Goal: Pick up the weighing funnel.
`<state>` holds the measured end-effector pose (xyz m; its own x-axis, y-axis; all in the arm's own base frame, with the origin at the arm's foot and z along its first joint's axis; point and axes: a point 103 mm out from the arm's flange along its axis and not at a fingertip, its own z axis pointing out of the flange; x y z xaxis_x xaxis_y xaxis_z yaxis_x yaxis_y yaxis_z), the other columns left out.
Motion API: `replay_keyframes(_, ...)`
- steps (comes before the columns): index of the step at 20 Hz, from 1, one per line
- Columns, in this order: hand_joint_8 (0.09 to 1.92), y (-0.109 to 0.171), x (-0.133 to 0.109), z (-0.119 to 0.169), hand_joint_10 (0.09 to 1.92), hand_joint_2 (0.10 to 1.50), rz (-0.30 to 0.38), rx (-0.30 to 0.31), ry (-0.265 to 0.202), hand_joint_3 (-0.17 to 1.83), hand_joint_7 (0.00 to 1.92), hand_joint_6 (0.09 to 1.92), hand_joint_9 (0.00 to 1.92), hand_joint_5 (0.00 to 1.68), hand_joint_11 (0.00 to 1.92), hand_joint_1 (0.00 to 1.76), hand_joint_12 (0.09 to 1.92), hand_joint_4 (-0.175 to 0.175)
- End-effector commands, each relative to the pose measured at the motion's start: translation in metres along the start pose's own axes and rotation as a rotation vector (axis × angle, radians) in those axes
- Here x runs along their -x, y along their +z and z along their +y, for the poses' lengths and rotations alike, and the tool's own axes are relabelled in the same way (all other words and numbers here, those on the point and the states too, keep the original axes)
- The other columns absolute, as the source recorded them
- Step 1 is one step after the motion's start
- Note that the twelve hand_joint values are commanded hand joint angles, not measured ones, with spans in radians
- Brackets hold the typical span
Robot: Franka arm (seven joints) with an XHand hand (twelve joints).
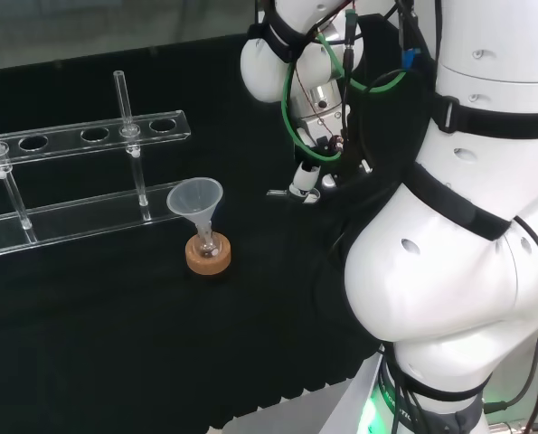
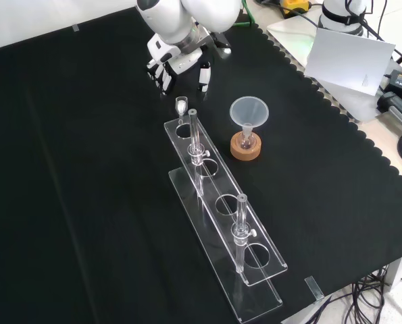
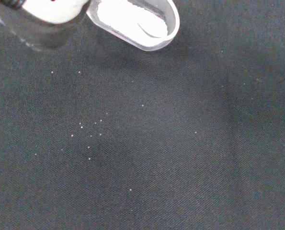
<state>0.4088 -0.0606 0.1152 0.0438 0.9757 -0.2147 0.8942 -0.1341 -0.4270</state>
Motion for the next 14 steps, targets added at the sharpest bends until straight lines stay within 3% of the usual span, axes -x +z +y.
replay_keyframes(1, 0.42, 0.008, -0.003, 0.002, 0.54, 0.74, 0.019, -0.011, 0.017, 0.05, 0.93, 0.09, 0.55, 0.74, 0.00, 0.82, 1.18, 0.022)
replay_keyframes(14, 0.41, 0.030, -0.010, 0.010, 0.53, 0.74, 0.033, -0.038, 0.024, 0.05, 0.94, 0.09, 0.56, 0.74, 0.00, 0.82, 1.16, 0.023)
